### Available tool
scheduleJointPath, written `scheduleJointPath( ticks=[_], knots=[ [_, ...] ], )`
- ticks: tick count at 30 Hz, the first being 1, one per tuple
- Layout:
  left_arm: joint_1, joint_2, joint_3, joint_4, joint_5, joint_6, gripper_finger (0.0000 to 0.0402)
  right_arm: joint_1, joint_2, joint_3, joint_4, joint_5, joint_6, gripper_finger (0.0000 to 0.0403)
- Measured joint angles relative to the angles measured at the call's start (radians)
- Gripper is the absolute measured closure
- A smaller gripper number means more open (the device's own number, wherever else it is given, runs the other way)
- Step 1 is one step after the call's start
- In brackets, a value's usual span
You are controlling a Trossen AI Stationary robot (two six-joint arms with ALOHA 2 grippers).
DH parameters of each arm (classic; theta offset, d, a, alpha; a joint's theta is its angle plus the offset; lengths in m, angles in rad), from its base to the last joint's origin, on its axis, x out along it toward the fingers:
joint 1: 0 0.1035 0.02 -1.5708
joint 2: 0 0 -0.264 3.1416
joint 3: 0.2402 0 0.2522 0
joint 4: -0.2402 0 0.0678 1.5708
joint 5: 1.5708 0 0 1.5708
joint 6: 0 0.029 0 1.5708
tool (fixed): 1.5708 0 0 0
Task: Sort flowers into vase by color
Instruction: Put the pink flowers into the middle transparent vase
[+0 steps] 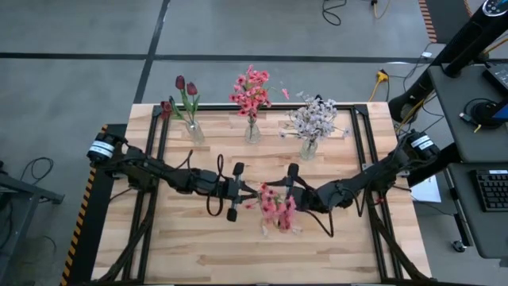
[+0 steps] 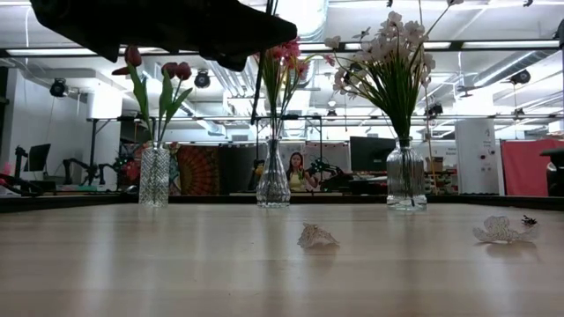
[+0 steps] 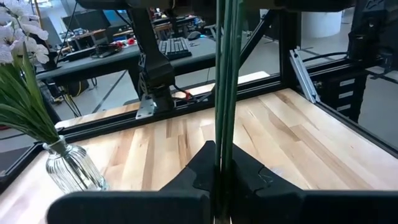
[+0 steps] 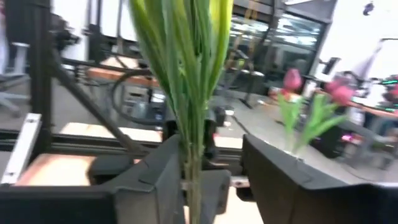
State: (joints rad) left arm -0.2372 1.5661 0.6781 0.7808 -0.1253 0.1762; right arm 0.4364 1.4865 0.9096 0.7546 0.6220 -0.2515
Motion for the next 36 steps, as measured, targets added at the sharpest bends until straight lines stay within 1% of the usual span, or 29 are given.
scheduleJointPath(
  ticks=[3,6,10,17,21,23,26,27,31,36],
  knots=[
    [0.004,-0.009,0.0,-0.014,0.0,0.016,0.04,0.017,-0.006,0.0,0.0,0.082,-0.02,0.0212],
    [0.02,-0.022,0.0,-0.033,0.0,0.019,0.04,0.028,-0.016,0.0,-0.002,0.119,-0.021,0.0192],
    [0.047,-0.036,0.0,-0.06,0.0,0.005,0.0401,0.029,-0.038,0.0,-0.043,0.122,-0.003,0.0174],
    [0.064,-0.057,0.0,-0.036,0.0,-0.001,0.0401,0.026,-0.052,0.0,-0.086,0.141,0.017,0.0148],
    [0.064,-0.058,0.0,-0.021,0.002,-0.001,0.0401,-0.002,-0.044,0.0,-0.083,0.128,0.036,0.0136],
    [0.064,-0.056,0.003,-0.021,0.002,-0.001,0.0401,-0.025,-0.033,0.0,-0.079,0.084,0.054,0.0133],
    [0.064,-0.047,0.013,-0.021,0.003,-0.001,0.0401,-0.066,-0.019,0.0,-0.036,-0.034,0.074,0.0133],
    [0.064,-0.044,0.014,-0.022,0.003,-0.001,0.0401,-0.078,-0.018,0.0,-0.02,-0.053,0.077,0.0135],
    [0.064,-0.037,0.014,-0.026,0.003,-0.001,0.0401,-0.099,-0.021,0.0,-0.017,-0.044,0.092,0.0157],
    [0.064,-0.033,0.015,-0.029,0.002,-0.001,0.0401,-0.099,-0.031,0.0,-0.016,-0.047,0.096,0.021]
  ],
)
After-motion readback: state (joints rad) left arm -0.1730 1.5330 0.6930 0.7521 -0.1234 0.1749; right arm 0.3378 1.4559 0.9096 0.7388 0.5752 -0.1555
